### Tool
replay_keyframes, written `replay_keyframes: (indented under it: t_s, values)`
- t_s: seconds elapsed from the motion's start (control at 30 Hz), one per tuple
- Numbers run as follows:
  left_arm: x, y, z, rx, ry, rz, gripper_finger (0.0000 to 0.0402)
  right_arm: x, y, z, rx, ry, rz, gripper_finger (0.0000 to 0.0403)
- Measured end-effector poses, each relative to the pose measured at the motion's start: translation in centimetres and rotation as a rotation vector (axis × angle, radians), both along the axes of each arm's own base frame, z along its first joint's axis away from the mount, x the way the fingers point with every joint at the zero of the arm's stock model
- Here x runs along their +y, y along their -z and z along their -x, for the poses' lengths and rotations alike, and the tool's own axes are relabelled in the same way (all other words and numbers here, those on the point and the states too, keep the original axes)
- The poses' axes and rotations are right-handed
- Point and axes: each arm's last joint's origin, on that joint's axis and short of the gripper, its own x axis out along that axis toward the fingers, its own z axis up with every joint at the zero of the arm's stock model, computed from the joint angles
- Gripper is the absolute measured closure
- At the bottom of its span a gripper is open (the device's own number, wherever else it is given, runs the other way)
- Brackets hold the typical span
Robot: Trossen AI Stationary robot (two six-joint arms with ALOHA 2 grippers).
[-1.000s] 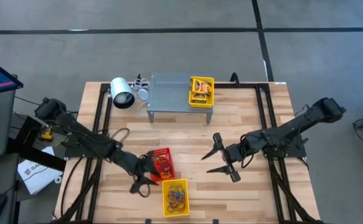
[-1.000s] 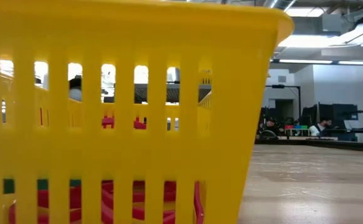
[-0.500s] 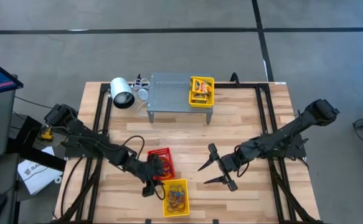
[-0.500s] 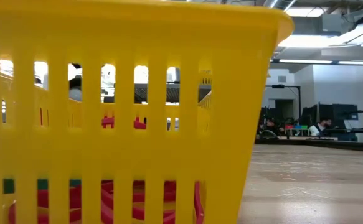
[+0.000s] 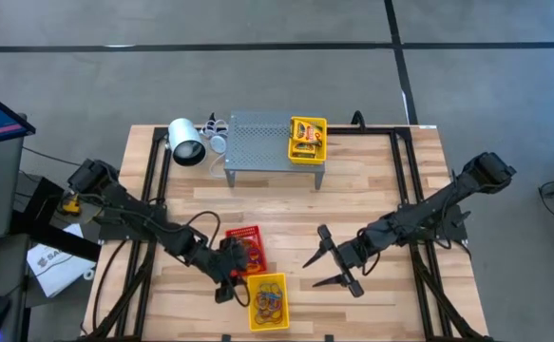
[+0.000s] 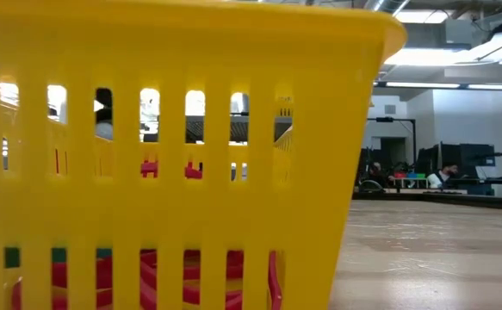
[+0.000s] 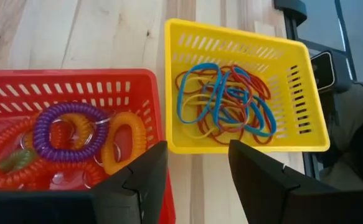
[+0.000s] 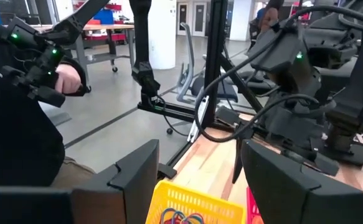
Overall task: Pick & Place Office Desk Supplies
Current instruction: Put the red bin on the shelf
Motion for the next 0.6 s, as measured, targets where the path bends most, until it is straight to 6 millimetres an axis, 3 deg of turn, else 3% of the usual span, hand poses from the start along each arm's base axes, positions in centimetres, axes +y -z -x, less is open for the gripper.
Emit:
replay_keyframes:
  t_s: [0.3,0.6]
  values:
    - [-0.2,2.5,-0.7,0.066,-0.009,-0.054,0.0234,0.0,0.0,0.0,-0.004,0.001,0.006,0.0179]
    - [-0.2,2.7,-0.7,0.071,-0.015,-0.065,0.0234,0.0,0.0,0.0,-0.005,0.001,0.009,0.0179]
